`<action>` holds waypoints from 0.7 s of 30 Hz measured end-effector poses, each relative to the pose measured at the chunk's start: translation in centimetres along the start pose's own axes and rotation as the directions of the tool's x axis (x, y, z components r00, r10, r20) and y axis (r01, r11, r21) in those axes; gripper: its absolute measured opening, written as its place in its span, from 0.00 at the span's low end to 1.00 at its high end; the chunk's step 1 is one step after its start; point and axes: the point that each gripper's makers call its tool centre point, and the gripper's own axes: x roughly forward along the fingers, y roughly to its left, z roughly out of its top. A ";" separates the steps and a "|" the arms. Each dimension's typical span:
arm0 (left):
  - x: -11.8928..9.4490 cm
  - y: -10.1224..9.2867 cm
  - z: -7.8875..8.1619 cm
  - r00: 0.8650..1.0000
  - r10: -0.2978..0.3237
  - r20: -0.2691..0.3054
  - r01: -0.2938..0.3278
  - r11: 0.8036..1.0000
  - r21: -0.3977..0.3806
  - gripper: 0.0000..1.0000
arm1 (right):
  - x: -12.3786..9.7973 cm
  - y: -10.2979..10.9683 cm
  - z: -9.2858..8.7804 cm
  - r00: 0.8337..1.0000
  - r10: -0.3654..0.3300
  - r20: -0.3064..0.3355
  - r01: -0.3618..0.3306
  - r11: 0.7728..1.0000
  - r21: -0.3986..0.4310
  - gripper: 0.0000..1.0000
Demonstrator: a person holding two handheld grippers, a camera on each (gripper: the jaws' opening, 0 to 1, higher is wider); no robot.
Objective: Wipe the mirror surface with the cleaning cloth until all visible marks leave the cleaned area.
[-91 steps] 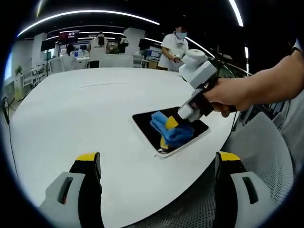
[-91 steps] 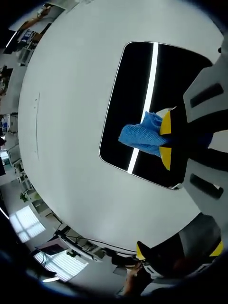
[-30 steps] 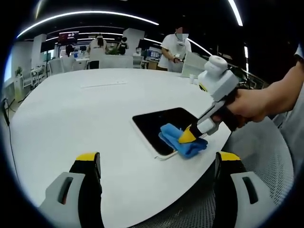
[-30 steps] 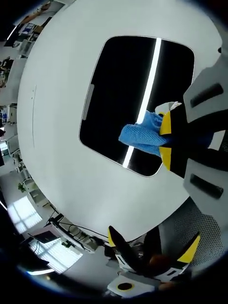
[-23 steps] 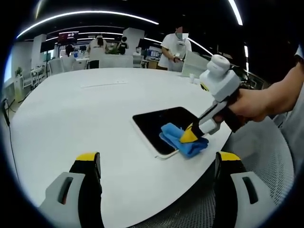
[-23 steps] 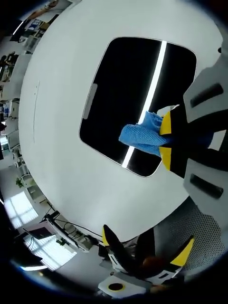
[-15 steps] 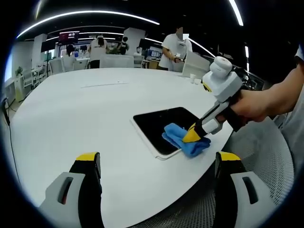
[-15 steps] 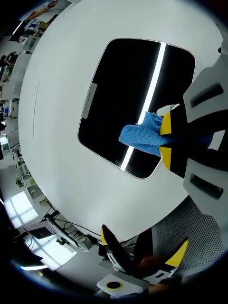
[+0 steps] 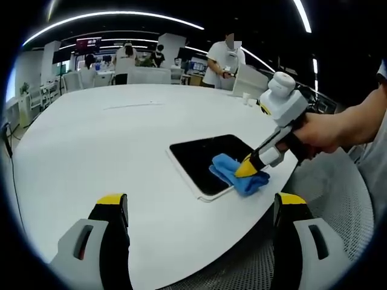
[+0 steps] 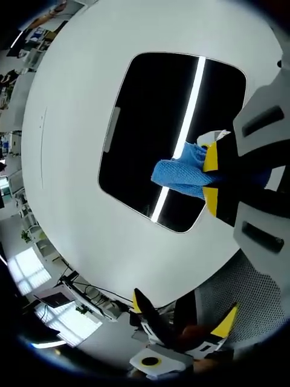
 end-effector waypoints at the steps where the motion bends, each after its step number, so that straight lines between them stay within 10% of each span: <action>1: 0.0 0.0 0.0 1.000 0.000 0.002 0.000 1.000 -0.001 0.99 | -0.1 -0.1 0.0 1.000 -0.001 0.001 0.001 1.000 0.004 0.01; 21: -0.1 0.2 0.1 1.000 0.010 0.007 -0.010 1.000 0.004 0.99 | -0.7 -1.5 -0.5 1.000 -0.012 0.003 0.011 1.000 0.019 0.01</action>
